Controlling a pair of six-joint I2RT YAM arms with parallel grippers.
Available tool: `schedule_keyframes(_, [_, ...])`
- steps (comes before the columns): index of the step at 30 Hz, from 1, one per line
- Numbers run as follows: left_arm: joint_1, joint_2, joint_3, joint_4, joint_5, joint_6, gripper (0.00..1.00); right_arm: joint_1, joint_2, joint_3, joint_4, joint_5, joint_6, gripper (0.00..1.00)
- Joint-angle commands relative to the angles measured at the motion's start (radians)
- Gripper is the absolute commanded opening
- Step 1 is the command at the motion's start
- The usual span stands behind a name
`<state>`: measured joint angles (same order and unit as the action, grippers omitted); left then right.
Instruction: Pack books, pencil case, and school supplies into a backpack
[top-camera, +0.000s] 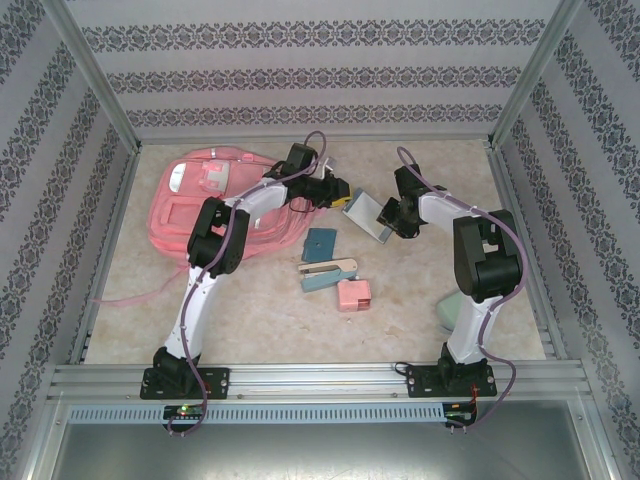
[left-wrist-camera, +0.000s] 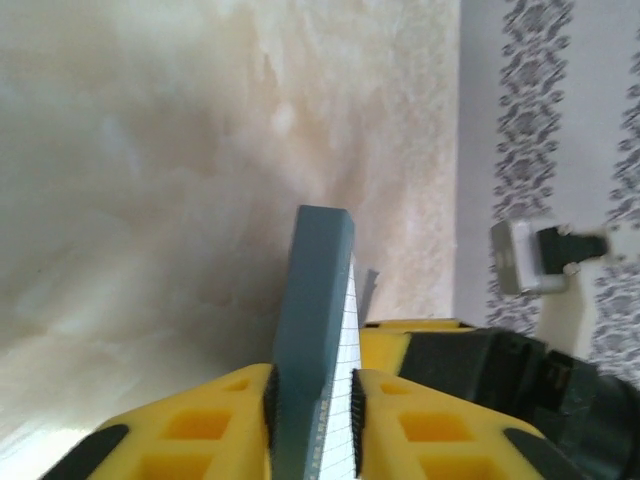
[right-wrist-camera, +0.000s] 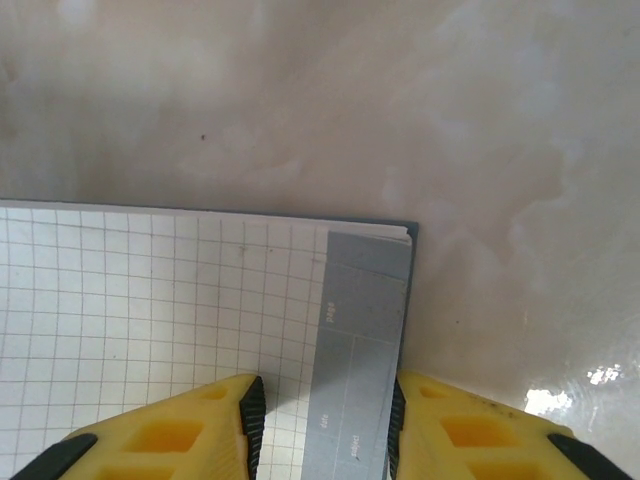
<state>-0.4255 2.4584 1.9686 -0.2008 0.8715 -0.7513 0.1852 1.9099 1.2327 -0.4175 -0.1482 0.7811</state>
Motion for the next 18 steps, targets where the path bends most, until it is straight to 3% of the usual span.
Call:
schedule_keyframes(1, [-0.1, -0.042, 0.037, -0.325, -0.035, 0.275, 0.36, 0.031, 0.001, 0.022, 0.063, -0.11, -0.012, 0.39])
schedule_keyframes(6, [-0.103, -0.039, 0.058, -0.39, -0.063, 0.328, 0.38, 0.03, 0.003, 0.016, 0.061, -0.11, -0.013, 0.39])
schedule_keyframes(10, [-0.101, -0.053, 0.063, -0.424, -0.211, 0.335, 0.45, 0.03, 0.003, 0.016, 0.054, -0.103, -0.013, 0.39])
schedule_keyframes(18, [-0.098, -0.039, 0.104, -0.494, -0.402, 0.317, 0.46, 0.031, 0.024, 0.026, -0.005, -0.046, -0.056, 0.38])
